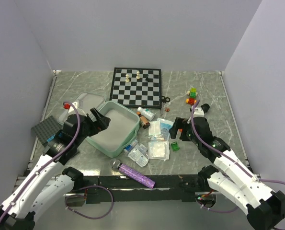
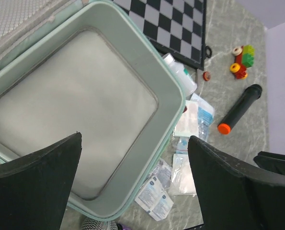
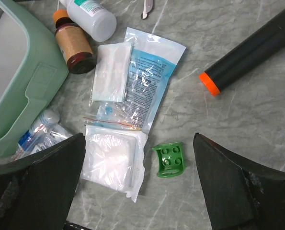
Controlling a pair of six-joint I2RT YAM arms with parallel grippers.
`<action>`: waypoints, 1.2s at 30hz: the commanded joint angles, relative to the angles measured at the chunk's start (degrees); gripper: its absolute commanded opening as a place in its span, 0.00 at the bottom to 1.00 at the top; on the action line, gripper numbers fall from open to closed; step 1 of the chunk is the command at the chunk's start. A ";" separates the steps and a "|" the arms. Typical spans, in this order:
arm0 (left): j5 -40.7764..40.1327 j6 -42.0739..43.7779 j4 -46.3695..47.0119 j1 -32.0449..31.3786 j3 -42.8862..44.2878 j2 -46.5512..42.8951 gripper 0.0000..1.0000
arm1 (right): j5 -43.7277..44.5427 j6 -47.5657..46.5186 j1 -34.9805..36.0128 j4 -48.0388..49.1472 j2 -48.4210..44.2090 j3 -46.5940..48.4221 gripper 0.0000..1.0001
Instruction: Organize the medicine kit
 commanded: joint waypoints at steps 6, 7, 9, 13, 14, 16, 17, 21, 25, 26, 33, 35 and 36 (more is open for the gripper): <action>1.58 2.18 3.12 -0.18 0.58 1.45 0.96 | -0.84 -3.16 -0.34 1.72 2.43 2.78 0.99; 2.37 2.44 3.90 -0.18 0.05 1.27 0.96 | -1.28 -3.51 -0.17 2.42 3.39 2.95 0.99; 2.90 2.44 4.88 -0.09 -0.65 1.01 0.96 | -2.59 -4.39 -0.17 3.92 5.14 4.09 0.97; 3.78 2.62 5.41 -0.09 -0.66 2.06 0.98 | -2.43 -6.50 1.23 5.68 12.16 9.96 0.94; 3.96 2.53 5.23 -0.18 -0.22 2.50 0.99 | -2.16 -7.02 1.50 5.60 15.06 11.81 0.93; 5.18 2.45 5.40 -0.18 -0.13 2.85 0.97 | -1.11 -7.47 1.94 4.90 20.59 16.03 0.93; 5.62 2.18 5.58 -0.09 -0.30 2.77 0.97 | -0.93 -7.90 2.03 4.89 23.49 18.05 0.92; 6.42 1.30 6.02 -0.27 -1.71 1.89 0.94 | -0.40 -9.92 2.20 5.68 33.86 24.64 0.92; 7.47 0.95 6.37 -0.18 -3.64 0.22 0.93 | -2.51 -11.77 2.20 5.50 43.28 32.11 0.92; 7.47 0.86 6.37 -0.27 -3.91 -0.13 0.93 | -2.86 -12.04 2.20 5.51 45.39 33.61 0.92; 8.00 1.83 4.27 -0.27 -2.60 0.74 0.94 | -6.64 -13.44 2.82 4.72 57.08 42.05 0.92; 7.74 2.35 3.39 -0.18 -1.89 1.36 0.94 | -6.56 -14.23 3.17 4.36 59.55 43.64 0.92; 7.74 2.62 3.30 -0.18 -1.63 1.53 0.95 | -6.21 -14.50 3.34 4.54 60.34 43.99 0.92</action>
